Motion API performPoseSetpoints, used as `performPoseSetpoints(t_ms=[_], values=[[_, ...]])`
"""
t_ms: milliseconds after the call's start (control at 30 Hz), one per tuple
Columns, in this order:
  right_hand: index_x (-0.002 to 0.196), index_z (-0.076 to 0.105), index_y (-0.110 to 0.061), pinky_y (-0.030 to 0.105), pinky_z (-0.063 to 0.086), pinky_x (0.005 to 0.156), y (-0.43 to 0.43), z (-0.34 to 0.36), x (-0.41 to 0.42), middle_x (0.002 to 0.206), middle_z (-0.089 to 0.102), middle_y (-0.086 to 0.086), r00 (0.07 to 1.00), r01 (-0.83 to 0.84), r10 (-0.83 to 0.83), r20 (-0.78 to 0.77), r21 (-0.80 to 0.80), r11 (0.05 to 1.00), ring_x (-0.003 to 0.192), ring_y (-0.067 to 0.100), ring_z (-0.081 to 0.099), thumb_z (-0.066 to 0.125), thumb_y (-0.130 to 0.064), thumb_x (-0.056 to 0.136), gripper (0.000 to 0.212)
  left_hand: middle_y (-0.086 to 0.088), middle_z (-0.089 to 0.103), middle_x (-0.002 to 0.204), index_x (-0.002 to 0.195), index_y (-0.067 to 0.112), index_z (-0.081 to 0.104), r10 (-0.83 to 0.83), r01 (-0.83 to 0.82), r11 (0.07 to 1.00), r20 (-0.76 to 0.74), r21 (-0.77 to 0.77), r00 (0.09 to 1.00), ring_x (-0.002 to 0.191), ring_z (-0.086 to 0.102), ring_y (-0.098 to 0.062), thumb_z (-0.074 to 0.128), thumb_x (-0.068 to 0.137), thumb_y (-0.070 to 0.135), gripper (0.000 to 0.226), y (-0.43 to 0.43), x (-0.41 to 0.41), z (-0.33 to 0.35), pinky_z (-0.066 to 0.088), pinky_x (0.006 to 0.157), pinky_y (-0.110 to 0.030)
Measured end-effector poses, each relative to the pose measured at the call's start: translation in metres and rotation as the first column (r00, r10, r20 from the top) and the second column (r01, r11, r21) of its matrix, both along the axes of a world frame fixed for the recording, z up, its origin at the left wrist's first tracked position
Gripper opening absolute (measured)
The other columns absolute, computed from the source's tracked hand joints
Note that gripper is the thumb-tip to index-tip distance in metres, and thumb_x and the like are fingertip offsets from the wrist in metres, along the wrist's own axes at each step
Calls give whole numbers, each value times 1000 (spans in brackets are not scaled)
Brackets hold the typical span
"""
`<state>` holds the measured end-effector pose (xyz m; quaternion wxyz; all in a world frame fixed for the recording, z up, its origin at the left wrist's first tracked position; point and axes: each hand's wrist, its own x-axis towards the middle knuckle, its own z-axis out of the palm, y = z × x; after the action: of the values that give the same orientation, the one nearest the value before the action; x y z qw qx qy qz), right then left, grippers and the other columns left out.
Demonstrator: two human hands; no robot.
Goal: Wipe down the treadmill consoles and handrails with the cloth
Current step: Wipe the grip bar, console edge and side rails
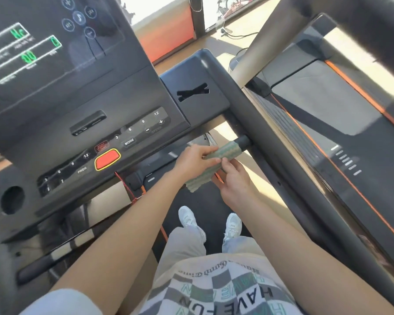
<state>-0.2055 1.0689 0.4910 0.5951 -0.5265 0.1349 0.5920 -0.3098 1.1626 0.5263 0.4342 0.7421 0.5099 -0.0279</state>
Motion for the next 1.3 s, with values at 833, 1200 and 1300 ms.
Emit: performPoseSetpoints(t_ms=[833, 1200, 1300], values=[[129, 63, -22, 58, 50, 100, -34, 4, -155, 128, 67, 15, 885, -408, 407, -227, 46, 912, 117, 41, 64, 57, -22, 102, 28, 17, 66, 130, 139, 43, 58, 97, -69, 975, -125, 212, 987, 120, 59, -13, 65, 95, 45, 44, -64, -209, -2, 44, 87, -33], [129, 58, -4, 46, 56, 96, -20, 8, -106, 122, 70, 17, 962, -222, 213, -170, -37, 974, 112, 33, 68, 56, -17, 102, 30, 12, 72, 123, 128, 40, 68, 170, -146, 957, -78, 249, 982, 118, 65, -17, 68, 92, 45, 36, -55, -165, -8, 51, 94, -40], [130, 58, -5, 45, 57, 93, -14, 4, -81, 127, 67, 18, 977, -172, 165, -132, -45, 984, 113, 31, 68, 56, -17, 102, 30, 11, 73, 122, 131, 43, 65, 157, -140, 964, -59, 226, 986, 115, 66, -17, 66, 94, 48, 38, -50, -131, -8, 51, 93, -39]])
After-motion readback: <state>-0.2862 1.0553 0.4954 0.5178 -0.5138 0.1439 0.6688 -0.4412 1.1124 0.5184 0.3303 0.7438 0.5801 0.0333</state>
